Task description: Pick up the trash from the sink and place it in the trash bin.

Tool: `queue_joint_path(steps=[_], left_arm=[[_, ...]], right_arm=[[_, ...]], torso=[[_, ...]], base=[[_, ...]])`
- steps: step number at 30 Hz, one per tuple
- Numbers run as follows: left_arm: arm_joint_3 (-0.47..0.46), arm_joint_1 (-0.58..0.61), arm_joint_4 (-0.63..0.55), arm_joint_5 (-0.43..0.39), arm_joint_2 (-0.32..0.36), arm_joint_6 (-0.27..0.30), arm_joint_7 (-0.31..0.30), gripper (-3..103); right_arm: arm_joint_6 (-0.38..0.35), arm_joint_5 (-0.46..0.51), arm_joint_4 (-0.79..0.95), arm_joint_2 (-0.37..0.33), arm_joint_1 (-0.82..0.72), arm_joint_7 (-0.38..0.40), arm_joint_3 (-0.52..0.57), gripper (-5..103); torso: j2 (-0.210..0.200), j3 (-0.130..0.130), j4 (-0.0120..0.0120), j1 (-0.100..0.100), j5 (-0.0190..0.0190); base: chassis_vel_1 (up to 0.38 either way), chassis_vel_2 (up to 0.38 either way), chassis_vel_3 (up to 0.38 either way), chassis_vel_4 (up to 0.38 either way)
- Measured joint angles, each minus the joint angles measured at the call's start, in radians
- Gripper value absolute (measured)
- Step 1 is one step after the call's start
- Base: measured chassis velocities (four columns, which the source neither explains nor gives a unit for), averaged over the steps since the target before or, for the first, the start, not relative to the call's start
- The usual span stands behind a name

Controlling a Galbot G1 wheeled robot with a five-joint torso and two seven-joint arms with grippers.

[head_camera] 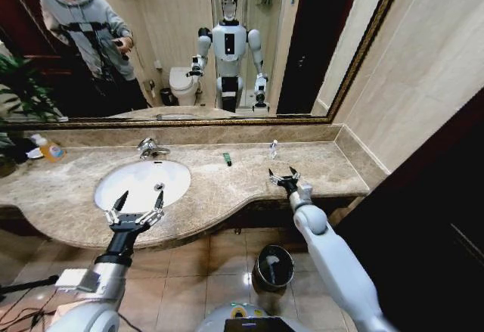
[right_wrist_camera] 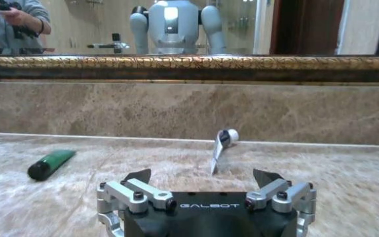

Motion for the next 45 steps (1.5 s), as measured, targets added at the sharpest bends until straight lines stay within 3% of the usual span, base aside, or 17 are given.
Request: queue_joint_path(steps=[21,25,27,28,30,31,34,43,45], left_arm=[[0.0,0.0,0.0,0.0,0.0,0.0,0.0,100],[0.0,0.0,0.0,0.0,0.0,0.0,0.0,100],[0.0,0.0,0.0,0.0,0.0,0.0,0.0,100],[0.0,0.0,0.0,0.0,0.0,0.0,0.0,100],[0.0,0.0,0.0,0.0,0.0,0.0,0.0,100],[0.0,0.0,0.0,0.0,0.0,0.0,0.0,100],[0.0,0.0,0.0,0.0,0.0,0.0,0.0,100],[0.0,0.0,0.0,0.0,0.0,0.0,0.0,100],[0.0,0.0,0.0,0.0,0.0,0.0,0.0,100]], right_arm=[[0.032,-0.032,-0.385,0.088,0.307,0.019,-0.064,102],[0.032,-0.035,-0.446,0.101,0.332,0.006,-0.057,84],[0.032,-0.038,-0.459,0.107,0.337,0.002,-0.054,84],[0.032,-0.042,-0.471,0.114,0.342,-0.004,-0.05,73],[0.034,-0.046,-0.479,0.119,0.345,-0.005,-0.048,73],[0.037,-0.051,-0.484,0.123,0.346,-0.006,-0.046,62],[0.039,-0.054,-0.484,0.127,0.347,-0.007,-0.045,57],[0.045,-0.058,-0.484,0.132,0.347,-0.007,-0.035,19],[0.045,-0.058,-0.484,0.132,0.347,-0.007,-0.034,19]], torso=[[0.0,0.0,0.0,0.0,-0.0002],[0.0,0.0,-0.0001,0.0,-0.0001],[0.0,0.0,0.0,0.0,-0.0001],[0.0,0.0,0.0,0.0,-0.0001],[0.0,0.0,0.0,0.0,-0.0002],[0.0,0.0,0.0,0.0,-0.0002],[0.0,0.0,0.0,0.0,-0.0002],[0.0,0.0,0.0,0.0,-0.0002],[0.0,0.0,0.0,0.0,-0.0002]], base=[[0.0,0.0,0.0,0.0],[0.0,0.0,0.0,0.0],[0.0,0.0,0.0,0.0],[0.0,0.0,0.0,0.0],[0.0,0.0,0.0,0.0],[0.0,0.0,0.0,0.0],[0.0,0.0,0.0,0.0],[0.0,0.0,0.0,0.0],[0.0,0.0,0.0,0.0]])
